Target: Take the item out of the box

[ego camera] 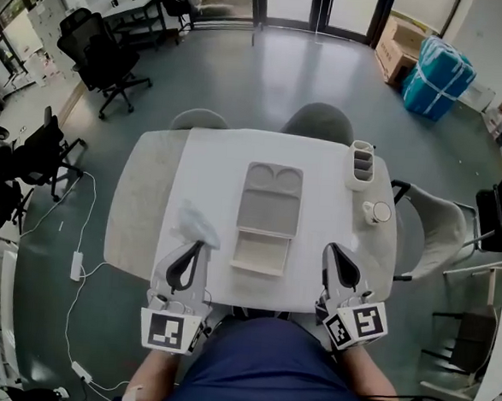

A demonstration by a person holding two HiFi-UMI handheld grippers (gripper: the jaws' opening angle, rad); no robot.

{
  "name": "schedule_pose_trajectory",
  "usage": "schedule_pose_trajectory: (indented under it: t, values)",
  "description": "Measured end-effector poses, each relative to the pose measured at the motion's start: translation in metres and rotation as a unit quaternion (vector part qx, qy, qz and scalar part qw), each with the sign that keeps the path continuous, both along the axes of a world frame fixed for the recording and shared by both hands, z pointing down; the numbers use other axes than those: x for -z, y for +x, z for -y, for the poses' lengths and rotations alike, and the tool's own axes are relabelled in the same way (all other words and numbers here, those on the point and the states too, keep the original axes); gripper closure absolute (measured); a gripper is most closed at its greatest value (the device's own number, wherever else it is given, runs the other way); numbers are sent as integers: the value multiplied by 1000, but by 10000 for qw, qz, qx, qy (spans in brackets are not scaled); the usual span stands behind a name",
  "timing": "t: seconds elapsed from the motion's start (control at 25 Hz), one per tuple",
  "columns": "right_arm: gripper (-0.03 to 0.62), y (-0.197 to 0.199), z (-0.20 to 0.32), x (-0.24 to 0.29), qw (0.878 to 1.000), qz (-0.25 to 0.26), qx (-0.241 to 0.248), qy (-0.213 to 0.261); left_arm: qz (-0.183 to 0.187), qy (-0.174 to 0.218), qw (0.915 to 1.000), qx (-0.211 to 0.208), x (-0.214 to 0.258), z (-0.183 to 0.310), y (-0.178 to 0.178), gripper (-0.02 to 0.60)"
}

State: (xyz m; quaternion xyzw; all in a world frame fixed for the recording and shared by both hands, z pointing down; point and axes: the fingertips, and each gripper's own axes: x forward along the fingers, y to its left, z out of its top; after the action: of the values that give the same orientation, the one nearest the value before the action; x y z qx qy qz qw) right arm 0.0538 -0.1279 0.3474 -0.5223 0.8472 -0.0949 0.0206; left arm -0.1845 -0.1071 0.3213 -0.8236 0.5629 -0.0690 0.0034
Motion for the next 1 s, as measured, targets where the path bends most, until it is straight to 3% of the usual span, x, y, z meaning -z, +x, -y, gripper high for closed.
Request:
schedule_pose_trajectory:
  t: [1.0]
  values:
    - [592, -18, 2, -1, 9998, -141, 146, 58, -48, -33, 9997, -220, -8, 6, 4, 580]
